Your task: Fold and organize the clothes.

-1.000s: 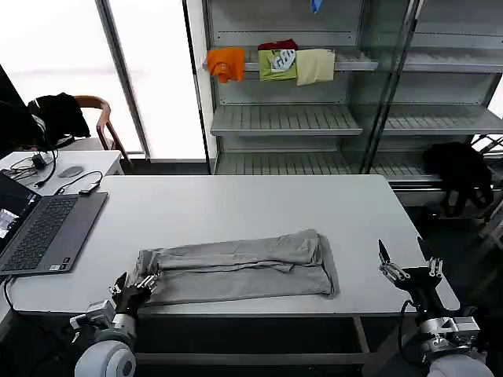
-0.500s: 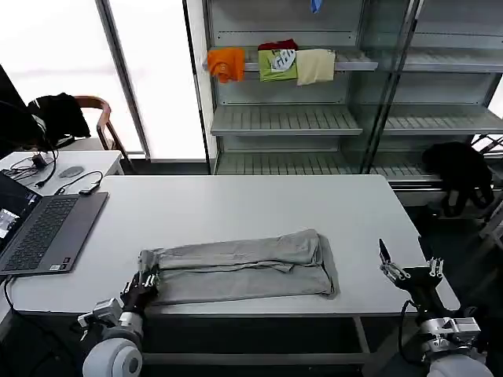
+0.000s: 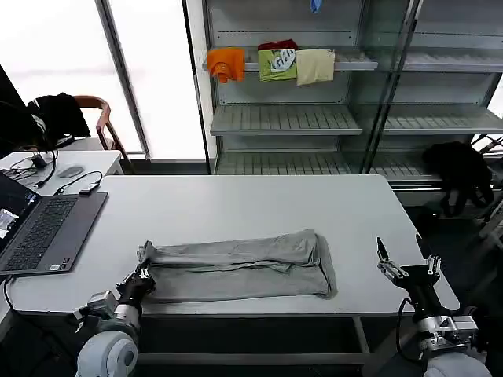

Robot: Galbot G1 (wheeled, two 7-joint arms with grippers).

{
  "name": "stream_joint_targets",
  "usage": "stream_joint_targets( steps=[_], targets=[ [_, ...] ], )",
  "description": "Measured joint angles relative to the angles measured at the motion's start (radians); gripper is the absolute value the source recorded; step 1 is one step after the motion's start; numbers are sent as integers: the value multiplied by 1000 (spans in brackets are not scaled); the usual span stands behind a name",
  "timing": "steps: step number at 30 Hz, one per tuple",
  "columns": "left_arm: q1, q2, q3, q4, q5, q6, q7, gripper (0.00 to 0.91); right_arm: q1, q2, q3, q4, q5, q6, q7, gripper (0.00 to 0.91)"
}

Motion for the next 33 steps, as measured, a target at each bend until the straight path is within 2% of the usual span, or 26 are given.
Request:
stream_joint_targets(
  steps=[7,20,26,33],
  targets=[
    [-28,79,-29,23,-44,0,13,0,9,-2,0,7,0,-8,0,907],
    [-84,293,-153,105,-148,2,56,0,19,2,-1,12,0,-14,0,907],
    [-80,320,-170,62,-161,23,54,0,21,4,-1,11,-3,-17,1,907],
    [-111,289,-81,-57,-134,45,27,0,20,5,-2,16,-9,-26,1,907]
  ],
)
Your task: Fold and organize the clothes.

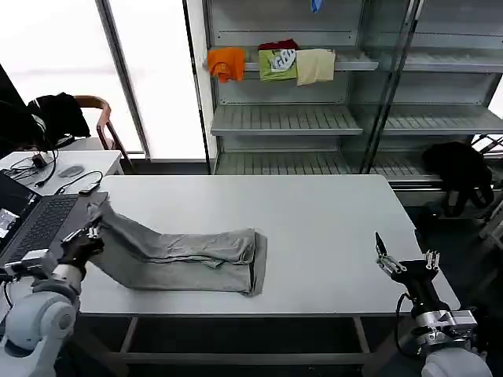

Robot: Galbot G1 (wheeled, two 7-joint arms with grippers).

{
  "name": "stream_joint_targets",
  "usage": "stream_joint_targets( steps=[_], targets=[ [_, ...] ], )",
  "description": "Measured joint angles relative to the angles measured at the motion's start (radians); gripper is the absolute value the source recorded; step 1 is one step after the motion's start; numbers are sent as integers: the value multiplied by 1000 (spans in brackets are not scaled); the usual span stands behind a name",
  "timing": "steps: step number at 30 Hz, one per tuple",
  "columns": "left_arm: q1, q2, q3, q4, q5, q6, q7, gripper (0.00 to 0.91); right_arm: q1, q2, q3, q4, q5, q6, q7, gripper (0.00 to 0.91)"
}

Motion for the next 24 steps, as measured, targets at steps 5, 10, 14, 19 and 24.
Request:
stream_joint_targets(
  steps=[5,10,14,19,24],
  targets=[
    [-38,-32,112,-39,40,7,-21,0,2,2,0,8,-2,-7,0,907],
    [-65,-61,231,-57,82,8,-43,0,9,7,-6,15,-8,-17,1,907],
    [-92,-85,330,-57,115,5,-54,0,13,3,-12,16,-14,-24,1,907],
    [-130,-113,438,-35,157,6,-64,0,18,1,-12,22,-14,-30,1,907],
    [-169,-142,525,5,187,7,-69,0,18,5,-12,22,-14,-31,1,907]
  ],
)
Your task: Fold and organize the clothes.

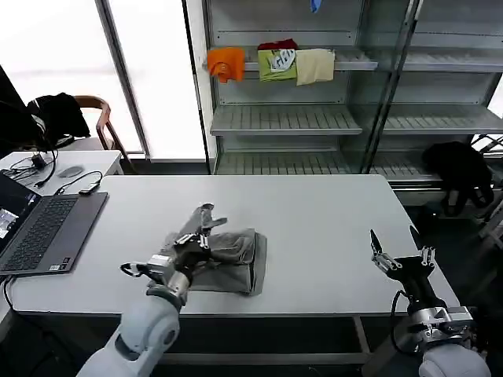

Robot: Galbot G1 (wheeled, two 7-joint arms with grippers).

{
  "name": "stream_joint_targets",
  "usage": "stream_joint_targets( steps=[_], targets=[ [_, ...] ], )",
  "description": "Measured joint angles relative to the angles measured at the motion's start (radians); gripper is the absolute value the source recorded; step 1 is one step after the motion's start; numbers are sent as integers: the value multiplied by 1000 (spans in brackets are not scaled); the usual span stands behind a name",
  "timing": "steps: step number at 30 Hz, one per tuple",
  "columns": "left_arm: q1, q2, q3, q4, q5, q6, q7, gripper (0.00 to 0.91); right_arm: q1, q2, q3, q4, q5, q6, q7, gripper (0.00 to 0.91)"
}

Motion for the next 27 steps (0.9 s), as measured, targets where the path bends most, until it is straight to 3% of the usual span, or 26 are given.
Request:
stream_joint_targets(
  steps=[12,14,15,16,27],
  targets=[
    [-46,-45,133,55,51,15,-5,30,19,4,-12,-7,0,-8,2,907],
    [-55,-52,146,64,54,18,-7,202,19,5,-14,-7,-1,-8,2,907],
    [-60,-55,152,69,57,21,-8,746,19,7,-15,-7,-1,-8,1,907],
    [-64,-58,158,73,60,23,-10,907,19,8,-15,-8,-1,-8,1,907],
    [-75,-52,213,73,130,29,23,907,22,11,-20,-11,-4,-9,0,907]
  ],
)
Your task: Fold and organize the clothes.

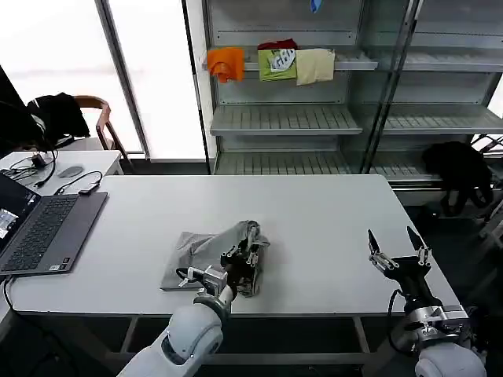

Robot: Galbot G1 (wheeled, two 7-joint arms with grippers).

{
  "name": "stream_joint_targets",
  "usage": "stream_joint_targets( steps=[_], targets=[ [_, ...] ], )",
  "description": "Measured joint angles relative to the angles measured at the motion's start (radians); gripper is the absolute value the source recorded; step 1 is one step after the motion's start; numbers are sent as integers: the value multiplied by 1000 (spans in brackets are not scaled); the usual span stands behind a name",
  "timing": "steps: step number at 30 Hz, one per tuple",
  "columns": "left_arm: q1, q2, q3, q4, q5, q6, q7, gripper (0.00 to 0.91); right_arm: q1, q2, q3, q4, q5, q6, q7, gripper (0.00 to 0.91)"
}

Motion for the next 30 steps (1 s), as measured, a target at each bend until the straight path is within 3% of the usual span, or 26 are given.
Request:
stream_joint_targets(
  steps=[14,23,30],
  targets=[
    [-28,47,15,-95,46,-23,15,907,3,4,-6,3,-7,-10,0,907],
    [105,180,-224,-107,-22,-22,74,907,6,0,-6,4,-3,-5,0,907],
    [159,216,-384,-13,-87,-13,95,907,13,2,-14,7,-9,-11,0,907]
  ],
)
